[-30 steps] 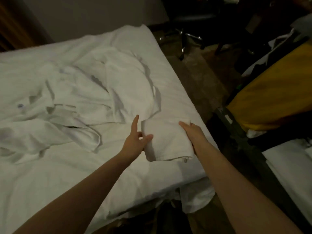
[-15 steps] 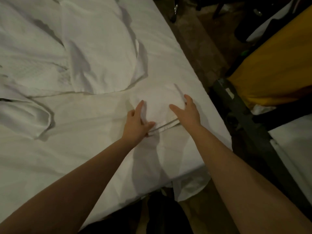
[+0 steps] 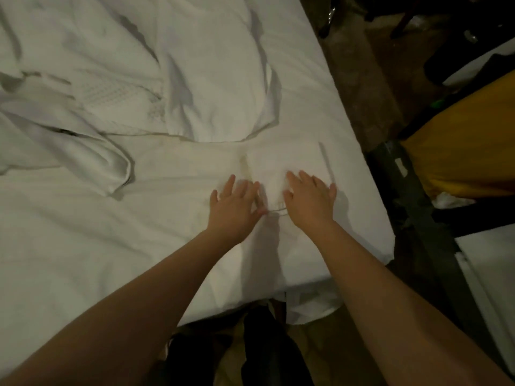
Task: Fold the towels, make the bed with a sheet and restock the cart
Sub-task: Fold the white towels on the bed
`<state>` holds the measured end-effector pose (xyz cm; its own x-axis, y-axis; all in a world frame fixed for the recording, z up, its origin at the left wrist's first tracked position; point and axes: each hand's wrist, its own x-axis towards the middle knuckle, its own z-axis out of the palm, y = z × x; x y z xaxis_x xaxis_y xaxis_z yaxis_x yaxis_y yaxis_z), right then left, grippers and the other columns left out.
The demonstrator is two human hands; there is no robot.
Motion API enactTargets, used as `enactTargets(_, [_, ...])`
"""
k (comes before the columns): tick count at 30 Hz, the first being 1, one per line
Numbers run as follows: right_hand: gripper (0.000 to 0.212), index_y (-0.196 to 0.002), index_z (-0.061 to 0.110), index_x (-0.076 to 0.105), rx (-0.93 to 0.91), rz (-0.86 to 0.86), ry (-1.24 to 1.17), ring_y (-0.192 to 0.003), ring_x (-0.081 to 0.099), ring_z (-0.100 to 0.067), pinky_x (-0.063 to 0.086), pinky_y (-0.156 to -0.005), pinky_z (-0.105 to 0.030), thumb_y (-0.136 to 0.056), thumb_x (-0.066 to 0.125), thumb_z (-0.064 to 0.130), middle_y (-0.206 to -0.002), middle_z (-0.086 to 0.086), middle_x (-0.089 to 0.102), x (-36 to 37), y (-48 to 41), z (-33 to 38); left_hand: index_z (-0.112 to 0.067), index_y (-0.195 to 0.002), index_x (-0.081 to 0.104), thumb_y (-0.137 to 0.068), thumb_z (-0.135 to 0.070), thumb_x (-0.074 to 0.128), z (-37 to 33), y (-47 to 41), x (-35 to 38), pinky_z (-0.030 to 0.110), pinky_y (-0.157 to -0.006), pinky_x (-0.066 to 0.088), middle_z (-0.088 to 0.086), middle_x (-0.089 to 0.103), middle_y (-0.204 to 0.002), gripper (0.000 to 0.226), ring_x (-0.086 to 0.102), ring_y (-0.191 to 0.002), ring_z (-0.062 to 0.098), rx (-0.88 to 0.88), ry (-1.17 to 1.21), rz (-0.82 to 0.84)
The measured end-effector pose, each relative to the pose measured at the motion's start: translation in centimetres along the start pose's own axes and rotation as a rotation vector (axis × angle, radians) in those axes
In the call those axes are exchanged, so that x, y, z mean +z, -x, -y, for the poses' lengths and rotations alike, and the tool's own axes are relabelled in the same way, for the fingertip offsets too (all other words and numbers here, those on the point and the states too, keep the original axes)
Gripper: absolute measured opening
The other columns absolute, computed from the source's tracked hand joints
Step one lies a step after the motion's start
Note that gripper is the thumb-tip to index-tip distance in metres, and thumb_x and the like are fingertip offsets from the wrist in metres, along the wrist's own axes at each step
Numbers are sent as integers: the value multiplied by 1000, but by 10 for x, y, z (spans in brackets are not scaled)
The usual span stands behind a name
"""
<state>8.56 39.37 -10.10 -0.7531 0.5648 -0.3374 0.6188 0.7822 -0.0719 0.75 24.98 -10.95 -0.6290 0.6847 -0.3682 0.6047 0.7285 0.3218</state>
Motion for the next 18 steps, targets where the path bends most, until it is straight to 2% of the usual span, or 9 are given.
enactTargets(2, [45, -145, 32, 33, -9, -20, -43, -139, 27, -24, 7, -114, -51, -100, 34, 35, -151, 2, 32, -16, 3, 21, -30, -150, 19, -97, -49, 34, 15, 11, -14, 48, -115, 13, -3, 24, -156, 58, 4, -147, 21, -56, 47, -78])
enactTargets(5, [39, -137, 30, 46, -97, -21, -98, -130, 39, -23, 8, -114, -47, -99, 38, 31, -138, 2, 49, -41, 7, 67, -27, -146, 32, -97, -45, 37, 46, 37, -40, 44, -113, 20, -1, 42, -146, 52, 19, -143, 22, -181, 142, -186])
enactTargets(7, [36, -131, 29, 53, -217, -11, -117, -121, 48, -22, 21, -109, -41, -98, 38, 29, -129, 2, 57, -51, 10, 105, -23, -140, 43, -96, -45, 39, 74, 58, -57, 42, -108, 25, 3, 51, -138, 49, 31, -138, 25, -288, 209, -264])
enactTargets(9, [36, -131, 26, 52, -338, -2, -191, -113, 52, -22, 34, -97, -36, -98, 39, 25, -124, 0, 60, -55, 11, 145, -19, -134, 50, -94, -47, 38, 108, 80, -69, 42, -104, 31, 7, 55, -133, 51, 40, -131, 28, -406, 243, -305])
enactTargets(11, [37, -133, 22, 50, -401, 22, -284, -110, 52, -23, 40, -90, -34, -97, 40, 21, -122, -3, 59, -51, 10, 187, -16, -129, 55, -87, -51, 33, 142, 101, -75, 43, -99, 37, 9, 59, -127, 59, 46, -125, 30, -504, 274, -323])
enactTargets(13, [39, -135, 20, 46, -434, 71, -327, -111, 51, -24, 41, -89, -34, -97, 41, 20, -124, -6, 57, -36, 6, 228, -15, -129, 55, -90, -46, 38, 172, 118, -77, 43, -98, 38, 10, 59, -126, 52, 46, -124, 30, -580, 299, -324])
enactTargets(15, [43, -140, 17, 39, -421, 142, -335, -118, 48, -26, 40, -94, -34, -98, 43, 23, -132, -9, 49, -16, 0, 266, -15, -130, 54, -95, -36, 47, 198, 130, -76, 42, -98, 37, 10, 58, -128, 41, 45, -124, 30, -622, 312, -347])
enactTargets(18, [60, -149, 16, 21, -311, 165, -369, -134, 31, -30, 31, -106, -36, -97, 48, 29, -152, -11, 25, 11, -11, 310, -15, -130, 54, -95, -28, 50, 228, 146, -73, 40, -97, 38, 9, 59, -126, 38, 47, -122, 29, -660, 347, -416])
